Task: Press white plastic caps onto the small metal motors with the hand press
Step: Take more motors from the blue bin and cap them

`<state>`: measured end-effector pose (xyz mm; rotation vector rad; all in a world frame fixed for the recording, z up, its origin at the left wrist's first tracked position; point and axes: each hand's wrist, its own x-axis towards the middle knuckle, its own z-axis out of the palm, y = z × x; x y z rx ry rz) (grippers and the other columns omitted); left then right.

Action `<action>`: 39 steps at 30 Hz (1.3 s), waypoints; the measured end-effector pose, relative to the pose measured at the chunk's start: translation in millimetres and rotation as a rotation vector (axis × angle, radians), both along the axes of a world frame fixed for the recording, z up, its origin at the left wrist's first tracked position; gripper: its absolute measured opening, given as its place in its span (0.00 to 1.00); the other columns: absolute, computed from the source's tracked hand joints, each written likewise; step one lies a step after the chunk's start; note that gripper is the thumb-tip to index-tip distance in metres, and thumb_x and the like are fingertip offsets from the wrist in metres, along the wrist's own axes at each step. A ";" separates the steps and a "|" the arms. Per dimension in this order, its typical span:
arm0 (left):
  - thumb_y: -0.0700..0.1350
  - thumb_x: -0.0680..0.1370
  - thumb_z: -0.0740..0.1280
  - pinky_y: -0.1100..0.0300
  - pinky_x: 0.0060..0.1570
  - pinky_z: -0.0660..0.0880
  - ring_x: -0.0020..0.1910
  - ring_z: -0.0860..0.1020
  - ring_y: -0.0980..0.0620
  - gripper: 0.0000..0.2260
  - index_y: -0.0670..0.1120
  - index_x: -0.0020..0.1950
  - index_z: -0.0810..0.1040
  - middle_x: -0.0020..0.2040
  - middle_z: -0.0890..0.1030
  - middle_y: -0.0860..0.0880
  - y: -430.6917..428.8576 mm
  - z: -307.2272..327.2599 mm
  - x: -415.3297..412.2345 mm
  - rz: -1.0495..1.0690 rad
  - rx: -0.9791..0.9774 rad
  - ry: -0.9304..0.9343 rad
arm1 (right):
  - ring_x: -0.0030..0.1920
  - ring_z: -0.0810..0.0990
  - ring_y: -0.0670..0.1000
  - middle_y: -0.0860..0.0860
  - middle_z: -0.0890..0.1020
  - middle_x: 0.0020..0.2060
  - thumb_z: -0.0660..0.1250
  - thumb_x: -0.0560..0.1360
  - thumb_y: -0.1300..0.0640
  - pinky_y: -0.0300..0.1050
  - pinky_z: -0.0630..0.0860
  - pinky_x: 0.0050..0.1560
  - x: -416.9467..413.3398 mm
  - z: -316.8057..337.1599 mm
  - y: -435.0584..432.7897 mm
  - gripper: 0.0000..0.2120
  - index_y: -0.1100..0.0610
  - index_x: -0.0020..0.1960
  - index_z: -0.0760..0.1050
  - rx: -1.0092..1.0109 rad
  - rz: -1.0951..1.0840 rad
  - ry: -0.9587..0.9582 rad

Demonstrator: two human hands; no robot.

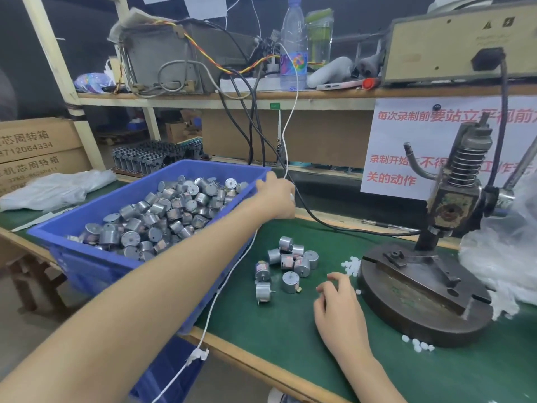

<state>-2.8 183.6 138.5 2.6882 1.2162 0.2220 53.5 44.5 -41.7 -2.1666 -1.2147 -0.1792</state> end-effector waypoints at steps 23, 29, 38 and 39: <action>0.59 0.75 0.62 0.49 0.62 0.61 0.66 0.60 0.41 0.24 0.49 0.67 0.68 0.65 0.66 0.41 20.1 -110.0 91.8 -0.180 0.055 0.452 | 0.31 0.79 0.52 0.55 0.81 0.40 0.79 0.50 0.65 0.43 0.74 0.26 -3.9 8.3 -1.2 0.15 0.57 0.29 0.74 0.014 0.030 -0.099; 0.68 0.75 0.51 0.49 0.67 0.54 0.71 0.57 0.40 0.30 0.58 0.75 0.55 0.74 0.61 0.44 23.3 -105.2 81.5 -0.187 -0.026 0.571 | 0.32 0.79 0.54 0.55 0.81 0.42 0.77 0.55 0.66 0.43 0.73 0.28 -2.8 3.5 0.0 0.11 0.59 0.32 0.75 0.017 0.043 -0.057; 0.51 0.78 0.61 0.55 0.64 0.66 0.65 0.69 0.48 0.17 0.48 0.66 0.73 0.67 0.71 0.46 10.9 -52.1 28.7 -0.321 -0.158 0.023 | 0.57 0.72 0.50 0.49 0.68 0.62 0.56 0.78 0.58 0.43 0.69 0.50 4.4 -2.4 0.1 0.10 0.58 0.54 0.73 -0.002 0.036 0.043; 0.51 0.78 0.62 0.57 0.61 0.68 0.63 0.71 0.48 0.15 0.47 0.63 0.75 0.65 0.73 0.46 4.1 -55.4 18.5 -0.305 -0.169 -0.008 | 0.57 0.72 0.50 0.49 0.69 0.61 0.56 0.78 0.58 0.43 0.69 0.49 4.3 -1.9 -1.0 0.10 0.58 0.55 0.73 0.004 0.035 0.044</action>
